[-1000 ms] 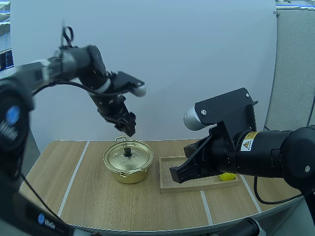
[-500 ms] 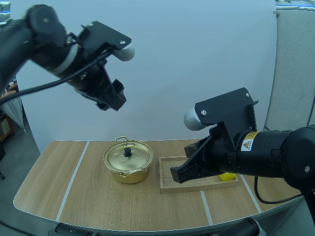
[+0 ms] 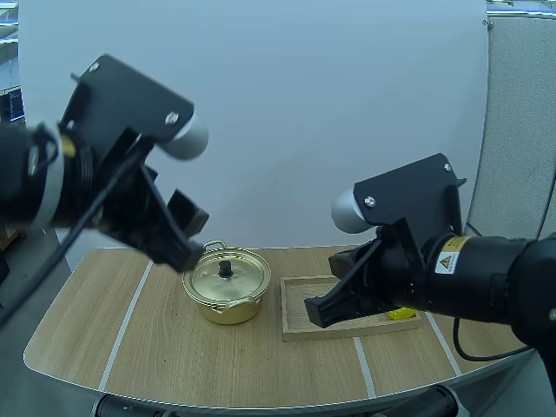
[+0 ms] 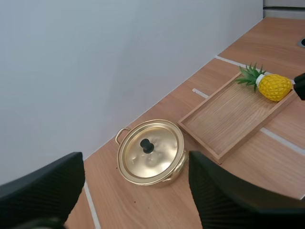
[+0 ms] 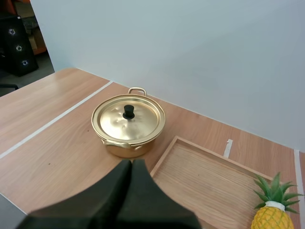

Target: Open the pot, put the grape inside, and close it

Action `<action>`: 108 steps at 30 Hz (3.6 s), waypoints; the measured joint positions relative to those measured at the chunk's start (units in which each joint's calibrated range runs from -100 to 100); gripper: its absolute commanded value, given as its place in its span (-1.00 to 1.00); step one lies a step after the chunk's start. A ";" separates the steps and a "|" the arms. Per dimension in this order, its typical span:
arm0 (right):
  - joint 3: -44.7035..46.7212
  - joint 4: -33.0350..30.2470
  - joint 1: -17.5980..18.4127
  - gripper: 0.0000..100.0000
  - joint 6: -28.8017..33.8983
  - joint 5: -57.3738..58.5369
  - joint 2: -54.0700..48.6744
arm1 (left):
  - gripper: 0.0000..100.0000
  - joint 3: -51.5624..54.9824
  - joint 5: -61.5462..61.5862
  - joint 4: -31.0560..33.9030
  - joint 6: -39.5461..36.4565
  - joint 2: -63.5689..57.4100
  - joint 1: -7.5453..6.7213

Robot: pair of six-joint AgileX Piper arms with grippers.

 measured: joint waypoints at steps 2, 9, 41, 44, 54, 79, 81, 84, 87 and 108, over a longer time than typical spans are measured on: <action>0.00 0.00 -0.37 -1.00 0.00 -0.20 -0.96 | 1.00 2.44 0.00 -0.59 -0.59 -2.54 0.00; 0.00 0.11 -2.32 -1.00 0.00 -0.60 -3.79 | -0.34 12.40 0.00 -2.29 -2.39 -7.49 0.00; 18.12 1.69 -6.61 -1.00 0.00 -43.50 -7.34 | -1.00 42.68 -85.04 -4.60 -13.23 -21.73 0.00; 24.34 1.31 -6.61 -1.00 0.00 -53.55 -7.34 | -1.00 46.96 -91.84 -4.60 -13.23 -21.73 0.00; 33.50 1.31 -7.43 -1.00 0.00 -65.94 -7.23 | -1.00 55.62 -97.94 -4.60 -13.33 -22.74 1.29; 40.71 -0.36 -9.69 -1.00 0.00 -55.68 -7.34 | -1.00 61.08 -69.75 -3.01 -19.36 -23.16 3.69; 40.71 -0.64 -9.78 -1.00 0.00 -54.14 -7.34 | -1.00 61.08 -69.38 -1.39 -19.62 -23.16 3.69; 40.71 -0.77 -9.84 -1.00 0.00 -53.30 -7.34 | -1.00 61.08 -69.41 0.87 -19.93 -23.16 3.69; 40.71 -0.86 -9.86 -1.00 0.00 -53.11 -7.34 | -1.00 61.08 -69.41 1.77 -20.14 -23.16 3.69; 40.71 -1.31 -10.09 -1.00 1.67 -50.06 -7.34 | -1.00 61.08 -68.72 5.04 -26.97 -23.16 3.69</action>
